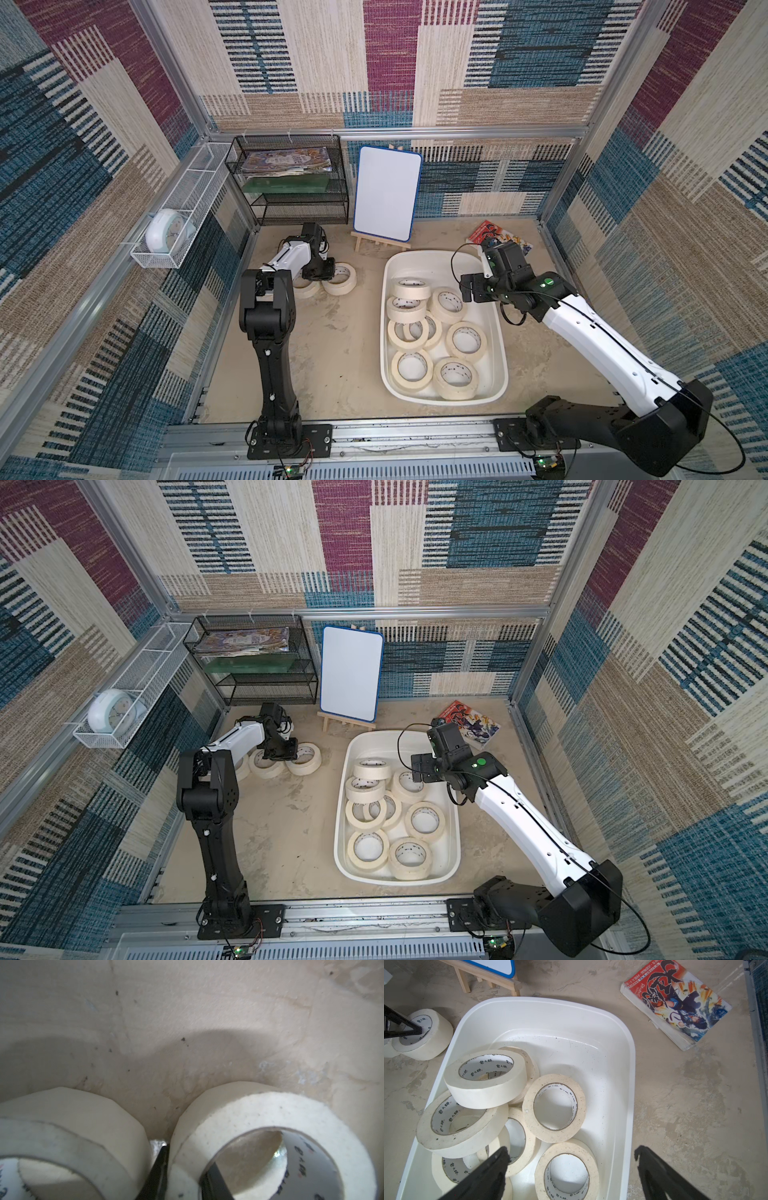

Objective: Take out the art tape in the storage box
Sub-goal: Place the art tape at the center of the board, then pick up the art tape from the storage box.

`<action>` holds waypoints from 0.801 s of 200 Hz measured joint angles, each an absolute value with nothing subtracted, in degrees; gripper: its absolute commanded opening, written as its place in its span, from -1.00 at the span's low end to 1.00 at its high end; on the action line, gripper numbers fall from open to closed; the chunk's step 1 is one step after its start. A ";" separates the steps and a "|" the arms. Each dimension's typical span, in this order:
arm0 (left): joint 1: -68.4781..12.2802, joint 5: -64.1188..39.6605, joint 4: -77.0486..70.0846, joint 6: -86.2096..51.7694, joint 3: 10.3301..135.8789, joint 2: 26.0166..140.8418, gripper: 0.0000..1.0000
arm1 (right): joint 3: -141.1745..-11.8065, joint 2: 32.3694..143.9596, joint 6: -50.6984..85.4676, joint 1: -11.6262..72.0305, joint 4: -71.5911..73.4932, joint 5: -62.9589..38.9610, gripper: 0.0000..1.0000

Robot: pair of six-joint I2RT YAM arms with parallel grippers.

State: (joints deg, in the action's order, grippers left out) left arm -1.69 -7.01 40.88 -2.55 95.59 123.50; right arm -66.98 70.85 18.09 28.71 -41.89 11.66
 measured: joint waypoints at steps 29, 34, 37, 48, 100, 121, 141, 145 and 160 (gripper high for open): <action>-1.67 -6.61 41.78 -2.37 95.55 122.80 -0.27 | -65.32 71.99 17.98 28.64 -40.99 11.22 0.99; -1.67 -6.76 41.80 -2.37 95.48 122.58 -0.21 | -64.93 72.36 17.87 28.56 -40.75 11.03 0.99; -1.67 -6.98 41.82 -2.37 95.44 122.41 -0.17 | -64.71 72.62 17.80 28.47 -40.56 10.76 0.99; -1.69 -7.68 41.89 -2.39 95.18 121.58 -0.01 | -64.07 73.58 17.45 28.12 -39.97 10.22 0.99; -2.66 -8.49 41.98 -2.66 92.42 114.93 0.42 | -63.35 79.29 16.29 24.86 -33.71 5.89 0.83; -4.43 -8.73 42.00 -2.81 90.61 110.69 0.42 | -62.94 82.89 15.77 24.27 -31.20 3.77 0.68; -6.85 -8.67 42.00 -3.31 88.66 105.69 0.43 | -62.54 86.54 15.35 23.51 -29.45 2.28 0.48; -7.35 -8.69 42.04 -3.57 88.31 104.73 0.43 | -62.50 87.29 15.31 23.29 -29.12 2.22 0.44; -9.63 -8.36 41.80 -4.05 86.61 100.84 0.44 | -62.50 89.47 15.09 22.37 -27.97 1.17 0.38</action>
